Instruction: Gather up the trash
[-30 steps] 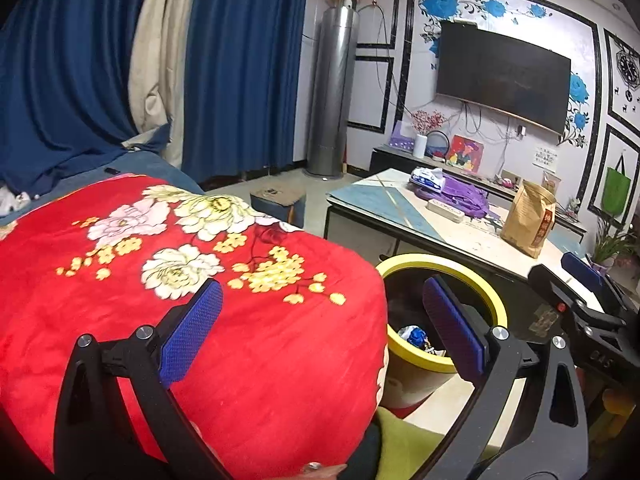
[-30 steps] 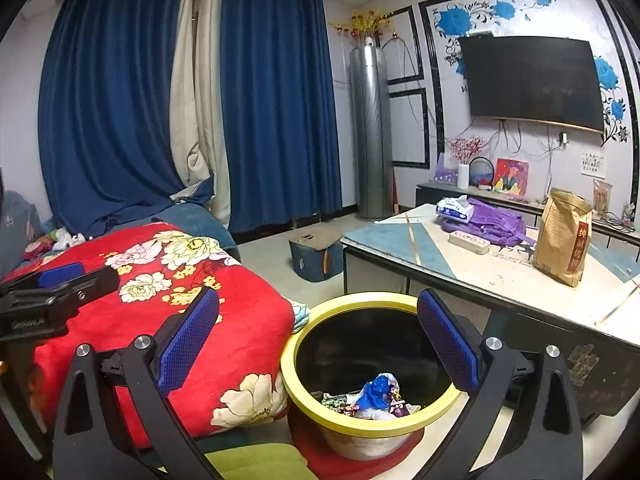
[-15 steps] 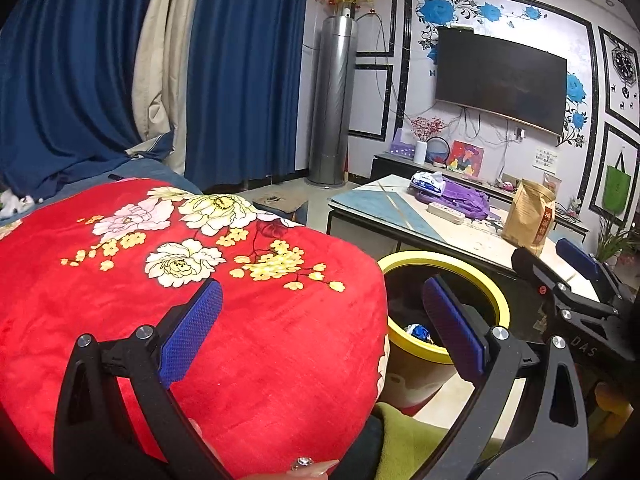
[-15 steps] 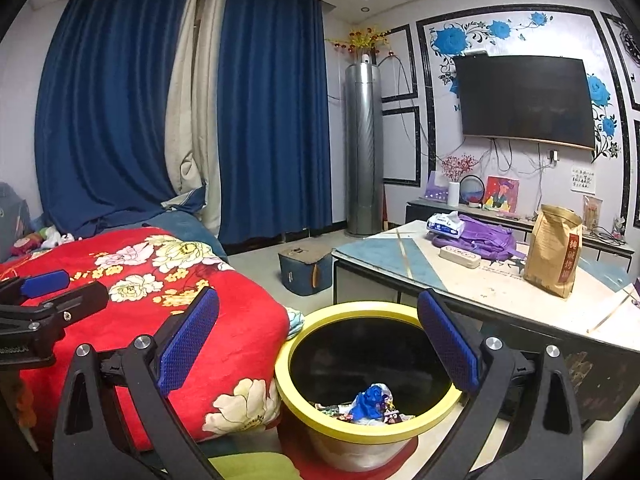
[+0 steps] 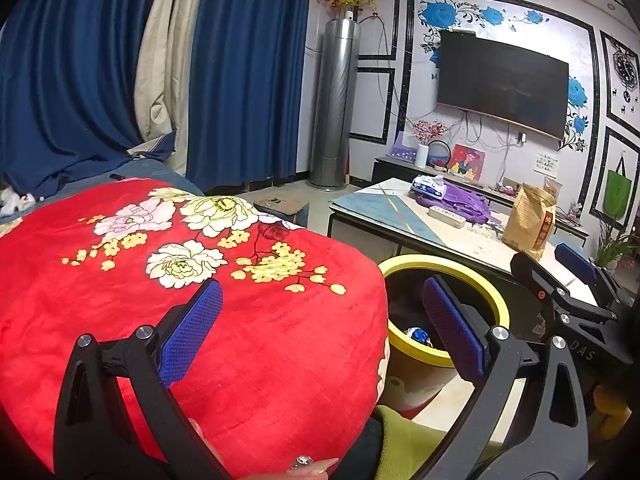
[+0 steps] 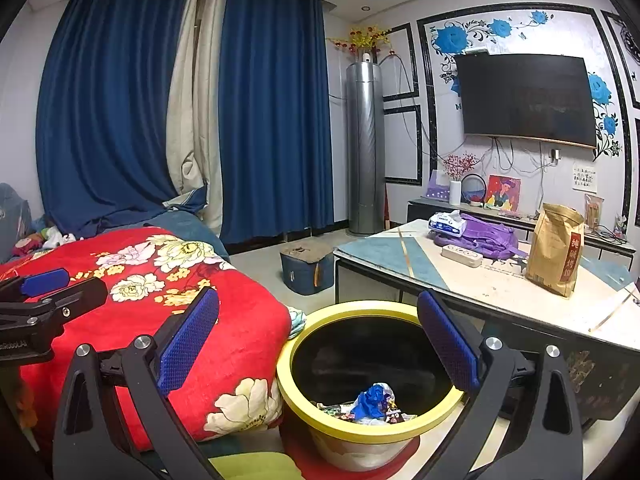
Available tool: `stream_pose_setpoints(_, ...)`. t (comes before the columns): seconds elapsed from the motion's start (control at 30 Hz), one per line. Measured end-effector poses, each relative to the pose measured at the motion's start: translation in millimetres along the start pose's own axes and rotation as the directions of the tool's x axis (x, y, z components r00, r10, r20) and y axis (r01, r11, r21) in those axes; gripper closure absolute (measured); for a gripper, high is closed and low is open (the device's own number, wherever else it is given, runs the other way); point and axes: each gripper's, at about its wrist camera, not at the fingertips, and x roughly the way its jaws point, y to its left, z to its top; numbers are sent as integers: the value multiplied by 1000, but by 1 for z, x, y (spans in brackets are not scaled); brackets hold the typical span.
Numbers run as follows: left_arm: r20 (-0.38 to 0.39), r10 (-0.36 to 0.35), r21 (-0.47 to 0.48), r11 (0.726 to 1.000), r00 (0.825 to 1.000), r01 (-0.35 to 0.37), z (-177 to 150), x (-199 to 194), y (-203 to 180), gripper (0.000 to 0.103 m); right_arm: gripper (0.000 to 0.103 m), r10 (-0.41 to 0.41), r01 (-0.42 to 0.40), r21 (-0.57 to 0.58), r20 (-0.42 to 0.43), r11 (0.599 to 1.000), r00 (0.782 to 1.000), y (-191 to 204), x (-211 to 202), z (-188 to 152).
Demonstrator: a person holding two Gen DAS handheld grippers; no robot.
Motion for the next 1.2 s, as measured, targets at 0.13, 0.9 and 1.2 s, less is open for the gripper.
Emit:
stream_pose_setpoints(0.13, -2, -1, -1, 1000, 1000, 1, 0, 0, 0, 11, 6, 1, -1, 3, -2, 1000, 1000, 0, 1, 0)
stream_pose_setpoints(0.9, 0, 6, -1, 1000, 1000, -6, 0, 0, 1, 11, 6, 2, -2, 10, -3, 1000, 1000, 1, 2, -1)
stream_pose_setpoints(1.2, 1, 9, -1, 1000, 1000, -9, 1, 0, 2, 11, 6, 0, 0, 12, -9, 1000, 1000, 1, 3, -3)
